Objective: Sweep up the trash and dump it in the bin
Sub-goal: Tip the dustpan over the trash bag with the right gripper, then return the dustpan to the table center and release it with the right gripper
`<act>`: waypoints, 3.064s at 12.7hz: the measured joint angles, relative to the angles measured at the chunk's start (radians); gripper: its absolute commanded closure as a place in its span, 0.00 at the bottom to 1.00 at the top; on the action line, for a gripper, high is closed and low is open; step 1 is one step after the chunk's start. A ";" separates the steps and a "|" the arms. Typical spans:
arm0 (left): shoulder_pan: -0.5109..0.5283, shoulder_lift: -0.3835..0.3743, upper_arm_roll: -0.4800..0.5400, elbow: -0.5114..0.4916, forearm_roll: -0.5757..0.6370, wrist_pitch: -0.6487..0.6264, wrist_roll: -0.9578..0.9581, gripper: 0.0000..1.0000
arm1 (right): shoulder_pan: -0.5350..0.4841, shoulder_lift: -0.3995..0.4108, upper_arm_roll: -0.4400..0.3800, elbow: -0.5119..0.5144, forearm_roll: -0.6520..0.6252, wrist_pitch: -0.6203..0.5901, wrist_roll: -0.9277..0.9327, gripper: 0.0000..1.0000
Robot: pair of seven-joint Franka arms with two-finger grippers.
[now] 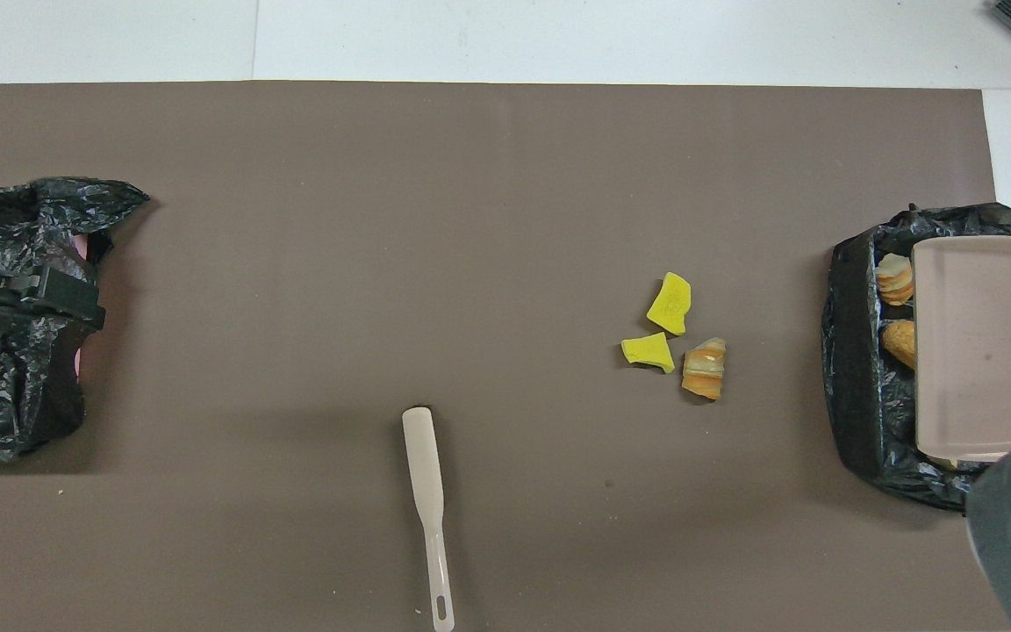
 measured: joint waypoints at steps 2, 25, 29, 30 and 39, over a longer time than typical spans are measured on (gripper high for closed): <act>0.000 -0.008 0.000 -0.029 0.004 0.030 0.008 0.00 | 0.004 0.001 0.043 0.010 0.106 -0.014 0.146 1.00; 0.000 -0.044 -0.001 -0.089 0.025 0.092 0.010 0.00 | 0.333 0.684 0.139 0.429 0.747 0.194 1.801 1.00; 0.000 -0.044 -0.001 -0.089 0.025 0.092 0.010 0.00 | 0.379 0.789 0.139 0.453 0.762 0.256 1.846 1.00; 0.000 -0.044 -0.001 -0.089 0.025 0.092 0.010 0.00 | 0.386 0.799 0.139 0.456 0.765 0.270 1.851 1.00; 0.000 -0.044 -0.001 -0.090 0.025 0.092 0.010 0.00 | 0.428 0.829 0.139 0.466 0.832 0.290 1.861 1.00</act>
